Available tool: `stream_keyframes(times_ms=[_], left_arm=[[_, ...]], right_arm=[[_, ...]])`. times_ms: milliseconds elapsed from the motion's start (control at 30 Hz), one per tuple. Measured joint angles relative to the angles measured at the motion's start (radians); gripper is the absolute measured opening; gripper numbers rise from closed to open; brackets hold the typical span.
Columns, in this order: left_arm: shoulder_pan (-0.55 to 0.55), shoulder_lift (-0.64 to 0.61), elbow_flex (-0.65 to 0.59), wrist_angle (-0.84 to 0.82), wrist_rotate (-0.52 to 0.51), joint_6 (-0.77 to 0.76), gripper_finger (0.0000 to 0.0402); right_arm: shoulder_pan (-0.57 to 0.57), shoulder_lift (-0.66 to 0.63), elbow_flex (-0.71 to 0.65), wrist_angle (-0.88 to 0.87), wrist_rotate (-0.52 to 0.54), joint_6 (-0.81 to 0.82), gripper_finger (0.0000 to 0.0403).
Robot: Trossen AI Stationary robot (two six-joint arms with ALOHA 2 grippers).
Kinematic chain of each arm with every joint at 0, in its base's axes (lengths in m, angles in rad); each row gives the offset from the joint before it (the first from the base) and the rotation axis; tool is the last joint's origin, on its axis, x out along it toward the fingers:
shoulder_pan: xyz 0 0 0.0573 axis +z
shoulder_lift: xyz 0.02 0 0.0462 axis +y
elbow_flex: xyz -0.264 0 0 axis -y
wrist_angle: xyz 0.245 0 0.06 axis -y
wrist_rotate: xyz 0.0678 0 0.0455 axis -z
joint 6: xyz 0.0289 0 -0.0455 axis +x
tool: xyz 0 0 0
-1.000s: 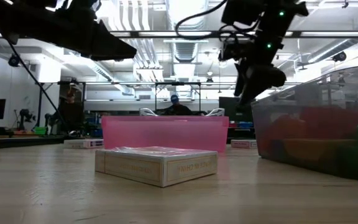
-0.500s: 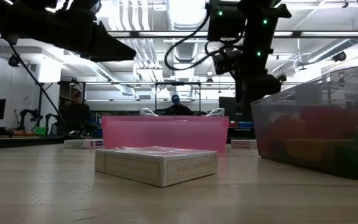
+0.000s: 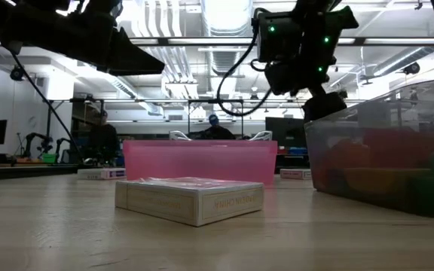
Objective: Pick & Place Toys
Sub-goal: Put the right blue game card into the red bin
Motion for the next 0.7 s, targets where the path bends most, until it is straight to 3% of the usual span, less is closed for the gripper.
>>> stream_keyframes(times_ms=[100, 167, 433, 700], left_arm=[[0.000, 0.000, 0.000, 0.000, 0.000, 0.000, 0.0270], [0.000, 0.000, 0.000, 0.000, 0.000, 0.000, 0.0270], [0.000, 0.000, 0.000, -0.006, 0.000, -0.004, 0.0270], [0.000, 0.000, 0.000, -0.007, 0.001, -0.004, 0.0270]], right_arm=[[0.000, 0.001, 0.000, -0.005, 0.130, -0.034, 0.0359], [0.000, 0.002, 0.000, -0.005, 0.136, 0.047, 0.0349], [-0.033, 0.001, 0.008, -0.014, -0.021, 0.157, 0.0331], [-0.081, 0.000, 0.008, -0.021, -0.126, 0.123, 0.0394]])
